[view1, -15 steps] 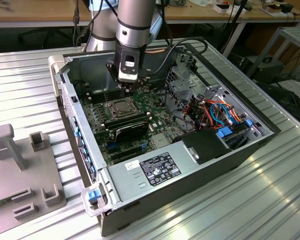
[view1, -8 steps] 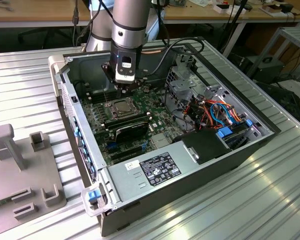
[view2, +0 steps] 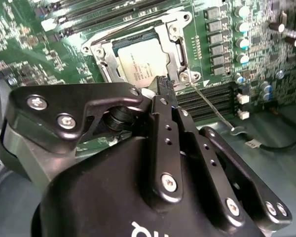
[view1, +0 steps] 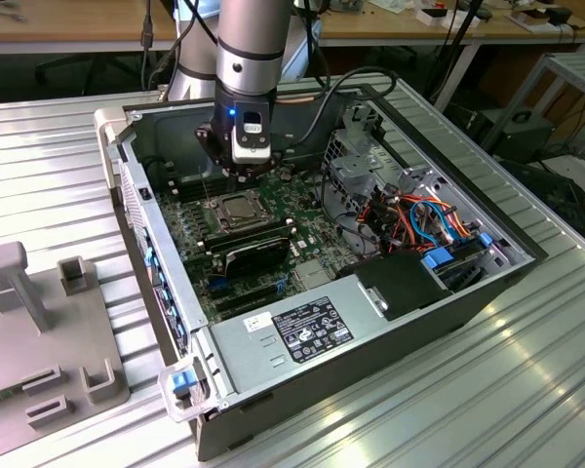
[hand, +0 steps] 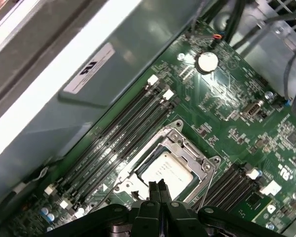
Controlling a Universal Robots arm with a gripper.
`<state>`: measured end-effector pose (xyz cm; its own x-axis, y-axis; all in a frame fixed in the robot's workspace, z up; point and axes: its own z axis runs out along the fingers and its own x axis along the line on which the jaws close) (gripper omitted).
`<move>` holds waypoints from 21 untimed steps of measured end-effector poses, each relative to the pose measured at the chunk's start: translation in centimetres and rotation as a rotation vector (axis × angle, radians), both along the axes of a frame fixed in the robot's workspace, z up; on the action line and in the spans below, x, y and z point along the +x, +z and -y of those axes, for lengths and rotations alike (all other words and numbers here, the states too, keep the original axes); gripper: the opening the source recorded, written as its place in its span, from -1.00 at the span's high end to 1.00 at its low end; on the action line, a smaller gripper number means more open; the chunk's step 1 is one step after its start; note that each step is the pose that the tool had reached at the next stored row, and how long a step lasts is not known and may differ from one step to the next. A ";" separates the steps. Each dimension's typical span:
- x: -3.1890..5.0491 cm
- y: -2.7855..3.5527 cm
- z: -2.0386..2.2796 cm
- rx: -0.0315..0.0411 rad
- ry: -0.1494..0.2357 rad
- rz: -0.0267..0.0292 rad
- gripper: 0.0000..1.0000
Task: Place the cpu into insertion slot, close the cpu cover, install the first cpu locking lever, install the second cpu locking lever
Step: 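Install the first cpu locking lever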
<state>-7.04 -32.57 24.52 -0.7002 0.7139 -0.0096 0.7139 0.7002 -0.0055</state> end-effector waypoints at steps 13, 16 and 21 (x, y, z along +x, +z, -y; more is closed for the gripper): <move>0.00 -0.01 0.00 -0.0003 0.022 0.0001 0.78; -0.01 -0.01 0.01 -0.0003 0.022 0.0001 0.78; -0.01 -0.04 0.02 -0.0004 0.086 0.0000 0.78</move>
<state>-7.05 -32.59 24.47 -0.7590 0.6510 -0.0099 0.6510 0.7590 -0.0058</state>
